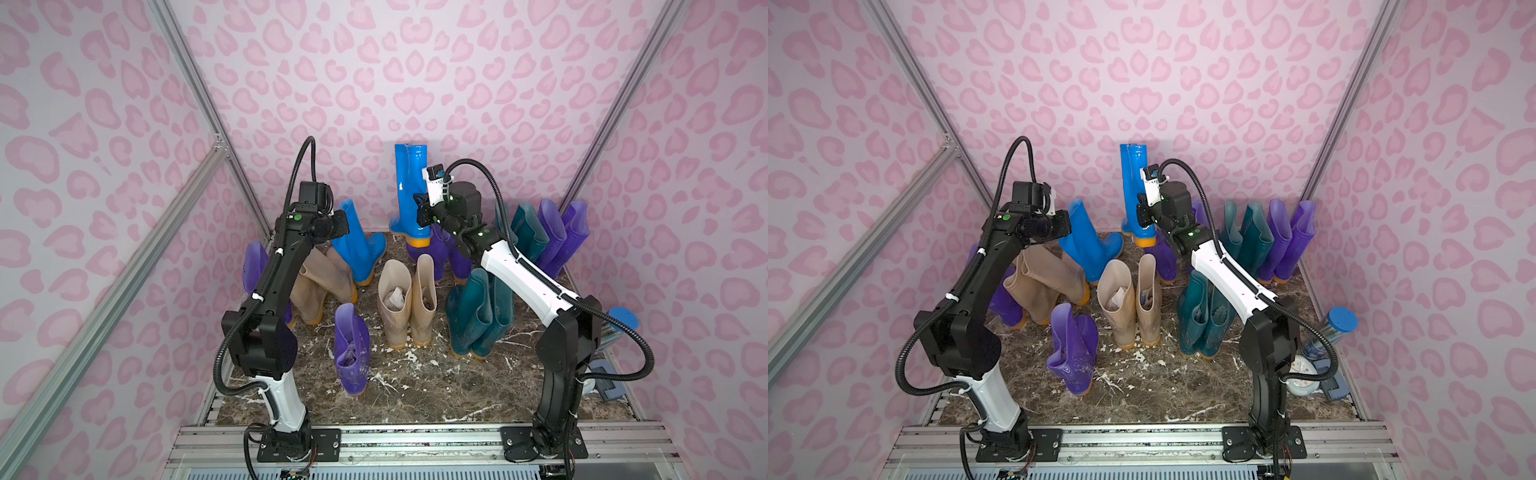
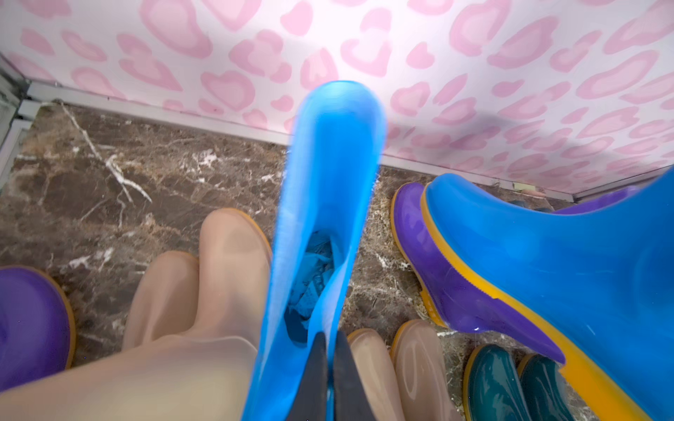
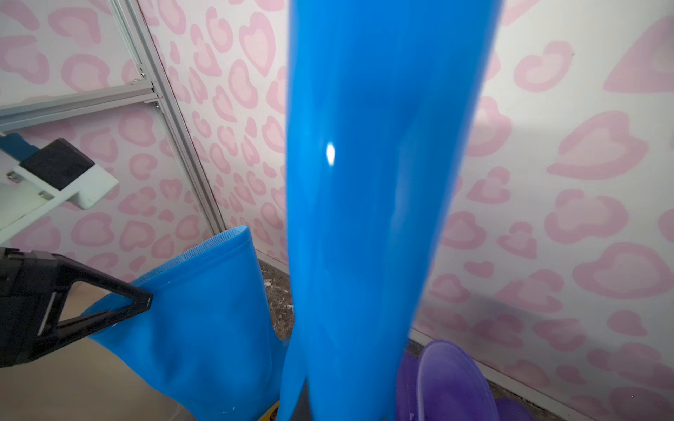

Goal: Match and arrange rain boots in pairs
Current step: Adjust the rain boot at the center of the board.

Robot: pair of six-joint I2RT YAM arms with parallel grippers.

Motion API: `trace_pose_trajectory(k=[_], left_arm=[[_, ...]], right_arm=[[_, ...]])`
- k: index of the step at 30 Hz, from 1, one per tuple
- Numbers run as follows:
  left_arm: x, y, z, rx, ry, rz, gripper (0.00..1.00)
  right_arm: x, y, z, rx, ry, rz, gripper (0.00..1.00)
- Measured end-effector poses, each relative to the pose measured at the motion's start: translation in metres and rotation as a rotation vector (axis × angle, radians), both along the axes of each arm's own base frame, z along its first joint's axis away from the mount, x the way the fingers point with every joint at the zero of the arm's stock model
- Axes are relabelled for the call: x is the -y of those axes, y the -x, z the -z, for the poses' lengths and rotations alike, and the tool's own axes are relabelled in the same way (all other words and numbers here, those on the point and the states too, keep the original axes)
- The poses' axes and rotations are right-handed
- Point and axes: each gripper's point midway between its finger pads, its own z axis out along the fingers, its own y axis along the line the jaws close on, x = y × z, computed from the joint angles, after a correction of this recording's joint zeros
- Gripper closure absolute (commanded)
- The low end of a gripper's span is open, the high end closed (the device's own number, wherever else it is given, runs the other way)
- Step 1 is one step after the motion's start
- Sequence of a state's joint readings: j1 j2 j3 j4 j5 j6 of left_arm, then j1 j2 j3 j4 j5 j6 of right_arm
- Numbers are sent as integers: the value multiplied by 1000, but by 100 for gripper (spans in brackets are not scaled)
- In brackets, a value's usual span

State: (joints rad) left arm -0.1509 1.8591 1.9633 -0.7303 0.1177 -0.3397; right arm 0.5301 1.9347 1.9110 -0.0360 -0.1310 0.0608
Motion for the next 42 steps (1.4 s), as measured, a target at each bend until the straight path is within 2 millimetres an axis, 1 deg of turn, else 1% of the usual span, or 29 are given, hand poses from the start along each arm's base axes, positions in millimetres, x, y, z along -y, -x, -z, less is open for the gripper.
trace_pose_trajectory(k=[4, 11, 13, 15, 18, 21, 24, 29, 30, 31, 32, 33, 34, 35, 36, 37, 39, 41, 42], left_arm=[[4, -14, -12, 47, 4, 14, 98], [9, -49, -25, 125, -10, 31, 98], [13, -56, -24, 132, -6, 54, 98], [20, -58, -17, 124, -1, 94, 98], [28, -55, -7, 100, -5, 160, 98], [39, -45, -2, 81, -16, 246, 98], [41, -33, 8, 52, -40, 300, 98], [35, -2, 20, -11, -92, 343, 98], [32, 2, 20, -16, -108, 337, 93], [28, 5, 20, -24, -122, 329, 82], [26, 7, 20, -30, -131, 324, 61], [25, 10, 20, -34, -139, 327, 52], [23, 12, 20, -37, -145, 325, 46], [22, 13, 20, -43, -146, 320, 37], [22, 15, 20, -48, -145, 316, 30], [22, 17, 20, -53, -143, 316, 28], [23, 20, 16, -56, -117, 309, 19], [27, 23, 7, -44, -88, 312, 10], [29, 23, 1, -35, -69, 307, 9]], right_arm=[[-3, -9, -2, 7, -7, -2, 100], [-11, -20, 6, -10, -15, -17, 100], [-12, -21, 7, -15, -21, -18, 100], [-13, -22, 9, -20, -23, -18, 100], [-13, -23, 12, -25, -22, -21, 100], [-13, -24, 13, -30, -23, -20, 100], [-12, -25, 13, -32, -26, -24, 100], [-11, -25, 14, -35, -26, -22, 100], [-11, -25, 15, -36, -26, -23, 100], [-11, -25, 16, -39, -26, -23, 100], [-11, -25, 17, -41, -25, -23, 100], [-11, -25, 17, -42, -25, -24, 100], [-11, -24, 18, -46, -24, -26, 100], [-11, -23, 18, -47, -23, -29, 100], [-11, -23, 18, -48, -23, -30, 100], [-11, -22, 18, -49, -22, -30, 100], [-11, -21, 19, -50, -22, -33, 100], [-11, -21, 20, -52, -21, -36, 100], [-11, -21, 20, -54, -21, -37, 100]])
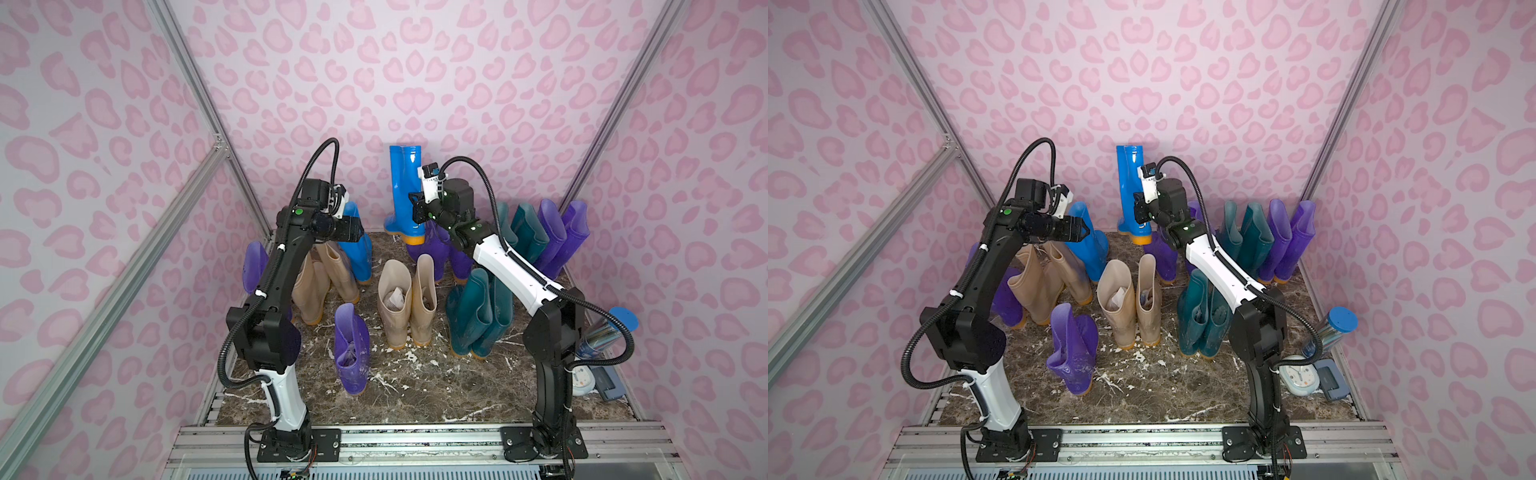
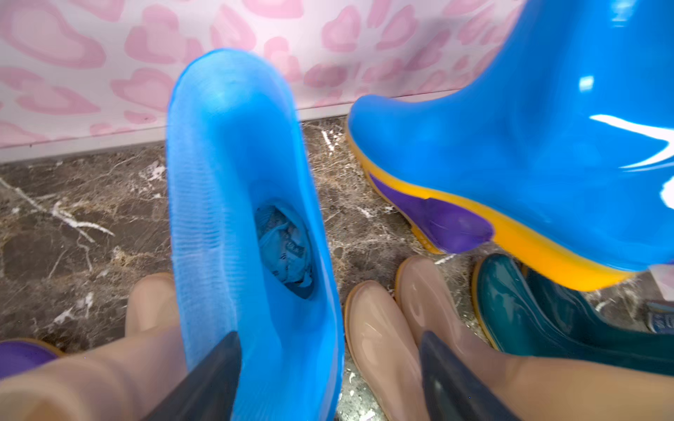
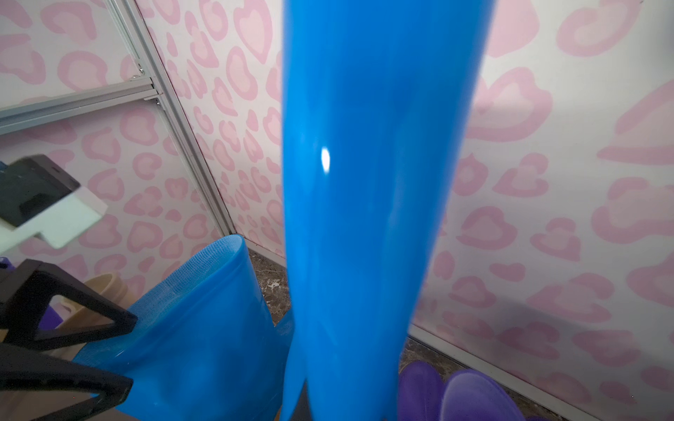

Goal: Match and arrange rain boots in pairs
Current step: Adjust the rain boot at the center of the board.

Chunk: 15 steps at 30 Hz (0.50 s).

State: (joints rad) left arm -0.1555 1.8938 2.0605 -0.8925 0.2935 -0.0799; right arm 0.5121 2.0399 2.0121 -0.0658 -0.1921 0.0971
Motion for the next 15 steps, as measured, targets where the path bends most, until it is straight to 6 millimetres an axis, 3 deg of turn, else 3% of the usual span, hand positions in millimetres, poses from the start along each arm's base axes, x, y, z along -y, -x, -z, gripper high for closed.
trace_pose_trajectory(k=[3, 8, 15], left_arm=[[6, -2, -23, 30, 72, -16, 0], [20, -15, -63, 80, 256, -61, 0], [43, -40, -89, 98, 463, -74, 0]], right_arm=[[-1, 1, 0, -1, -1, -9, 100], [-6, 2, 3, 2, -4, -23, 100], [-26, -2, 25, 15, 21, -29, 100]])
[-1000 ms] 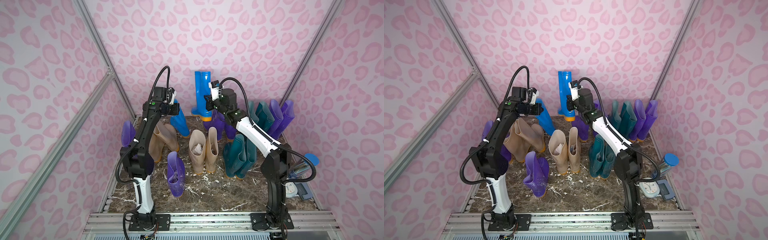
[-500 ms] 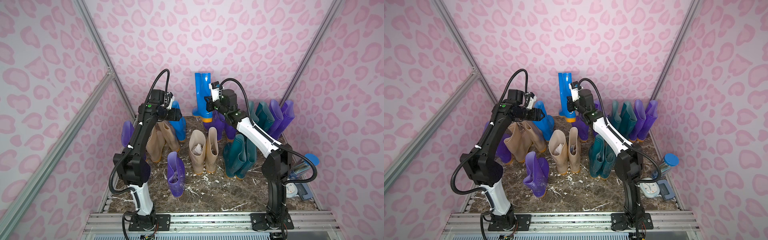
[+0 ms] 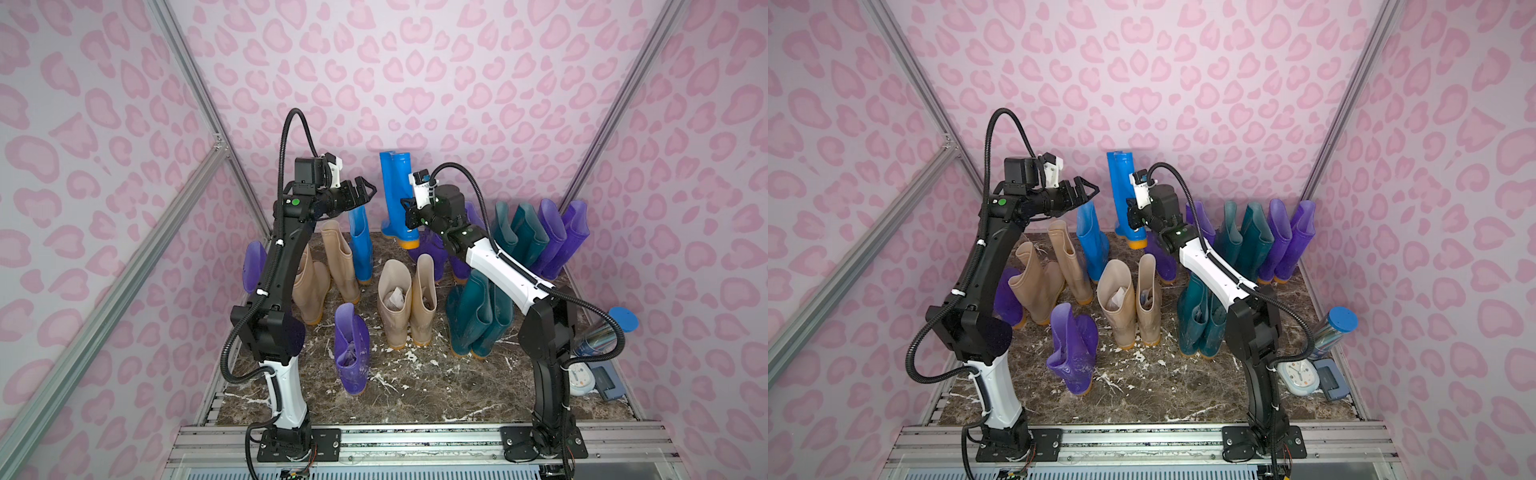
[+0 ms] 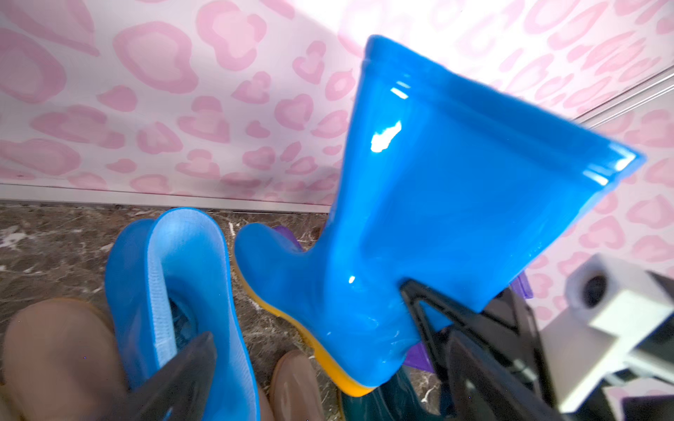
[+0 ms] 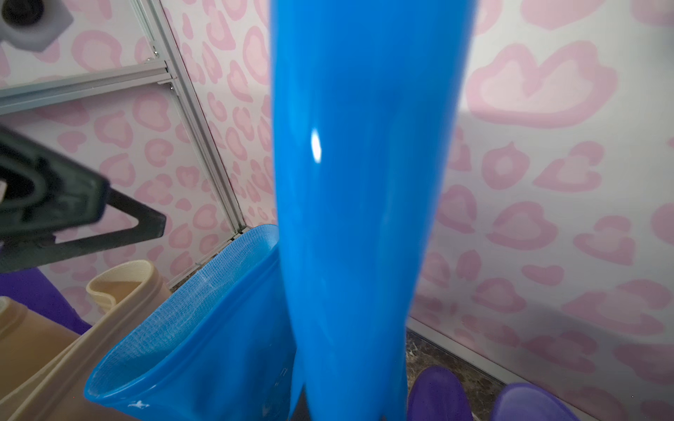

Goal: Match and arrange rain boots in pairs
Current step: Adjust the rain boot at the center of the board, then place the rain boot at the center of the board.

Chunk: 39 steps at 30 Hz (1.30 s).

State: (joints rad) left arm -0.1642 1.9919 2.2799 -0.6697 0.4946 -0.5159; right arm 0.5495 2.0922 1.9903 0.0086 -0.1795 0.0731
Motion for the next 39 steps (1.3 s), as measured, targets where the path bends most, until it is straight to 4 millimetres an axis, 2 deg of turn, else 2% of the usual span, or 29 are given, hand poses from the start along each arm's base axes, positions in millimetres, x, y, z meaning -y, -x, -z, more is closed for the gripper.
trace_pose_trajectory(k=[3, 5, 8, 11, 15, 16, 20, 22, 23, 24, 26, 27, 29, 33, 39], left_arm=[[5, 1, -1, -10, 37, 14, 0], [7, 5, 6, -22, 38, 21, 0], [5, 15, 18, -54, 34, 23, 0], [2, 25, 20, -55, 29, 26, 0], [1, 33, 17, -28, 16, 35, 0], [0, 34, 17, -27, 13, 36, 0], [-2, 37, 20, -22, -2, 40, 0], [-5, 38, 24, -29, -6, 36, 0], [-7, 38, 25, -32, -8, 33, 0], [-8, 39, 28, -38, -9, 33, 0], [-11, 41, 30, -43, -12, 28, 0], [-12, 42, 31, -47, -12, 25, 0], [-14, 44, 32, -48, -13, 23, 0], [-18, 47, 29, -37, -12, 24, 0], [-24, 54, 26, -28, -13, 17, 0]], right_arm=[[-6, -11, 16, 6, 10, 23, 100], [-8, -24, 29, 6, 19, 47, 100], [-14, -40, 46, 6, 27, 71, 100], [-24, -52, 59, 23, 41, 94, 100], [-43, -54, 82, 1, 84, 87, 100], [-44, -53, 86, -6, 98, 86, 94], [-47, -48, 99, -47, 129, 82, 89], [-47, -47, 100, -51, 133, 84, 88], [-47, -46, 100, -53, 135, 84, 81], [-46, -46, 99, -57, 138, 86, 69], [-43, -45, 95, -56, 145, 97, 78], [-43, -43, 89, -48, 145, 96, 74], [-41, -40, 81, -50, 142, 95, 57], [-42, -34, 71, -40, 145, 76, 51], [-46, -15, 56, -55, 167, 53, 35]])
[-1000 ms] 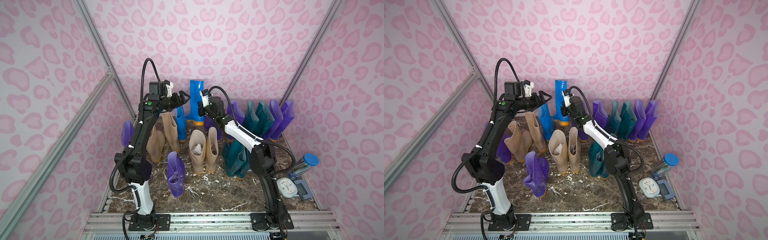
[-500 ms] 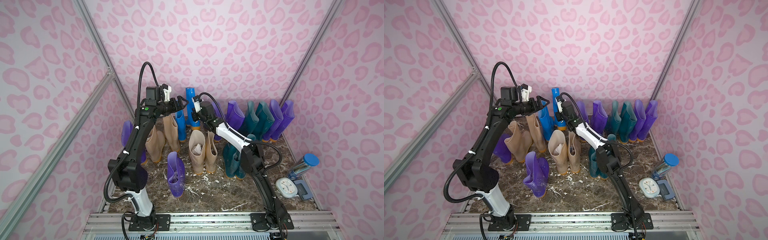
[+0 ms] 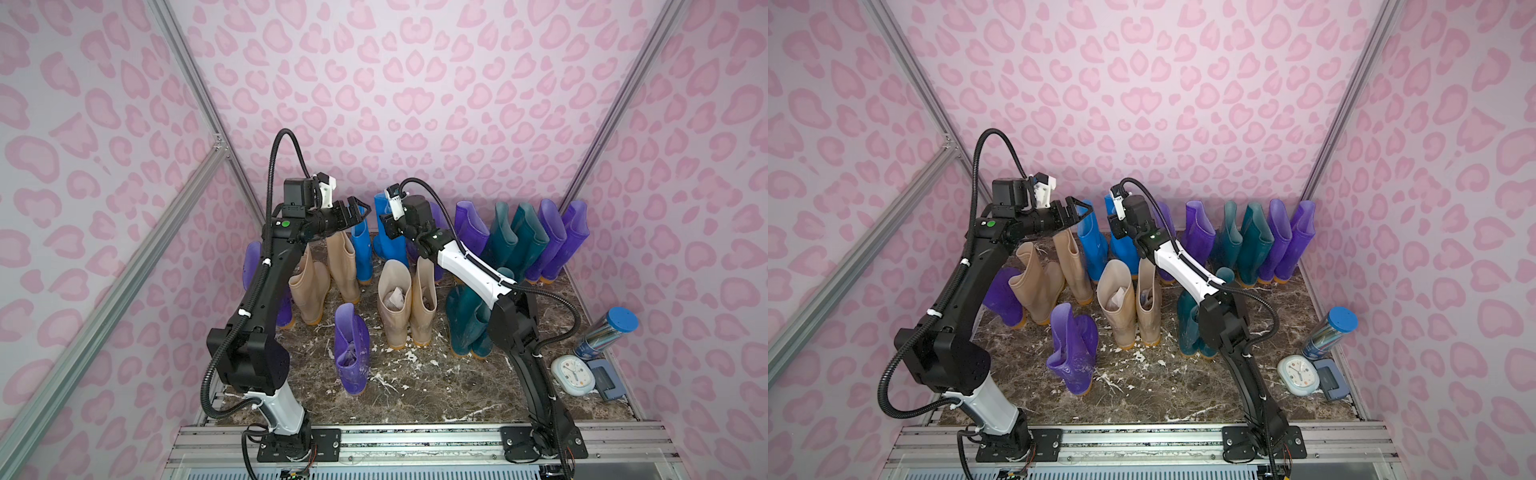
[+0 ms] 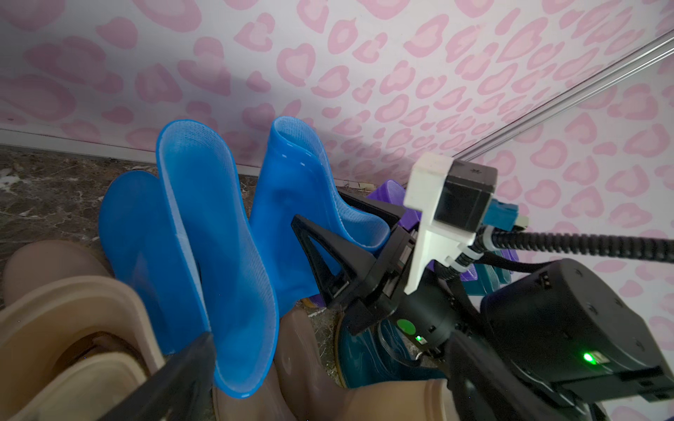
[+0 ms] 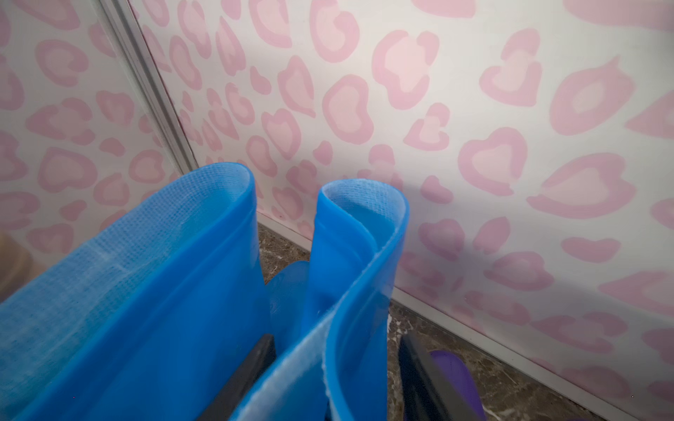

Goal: Match and arrange rain boots in pairs
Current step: Place the rain boot at the center of the board, then adjust the rain boot at the center of the board.

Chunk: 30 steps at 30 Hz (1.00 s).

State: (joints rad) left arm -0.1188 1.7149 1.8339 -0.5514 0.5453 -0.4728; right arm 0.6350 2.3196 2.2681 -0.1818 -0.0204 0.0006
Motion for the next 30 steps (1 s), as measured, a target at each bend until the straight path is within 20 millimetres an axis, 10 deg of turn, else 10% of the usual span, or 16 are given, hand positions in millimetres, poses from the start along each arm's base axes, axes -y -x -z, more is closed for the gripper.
trace_pose_trajectory(k=[11, 23, 26, 30], left_arm=[[-8, 2, 3, -32, -138, -36, 0], [5, 3, 44, -124, -330, -20, 0], [5, -4, 49, -125, -365, -34, 0], [5, -10, 54, -135, -391, -39, 1]], right_arm=[[19, 25, -71, 90, 20, 19, 12], [31, 5, -26, -38, 114, -22, 14], [29, 7, -15, -69, 126, -47, 21], [30, 4, 0, -98, 136, -65, 56]])
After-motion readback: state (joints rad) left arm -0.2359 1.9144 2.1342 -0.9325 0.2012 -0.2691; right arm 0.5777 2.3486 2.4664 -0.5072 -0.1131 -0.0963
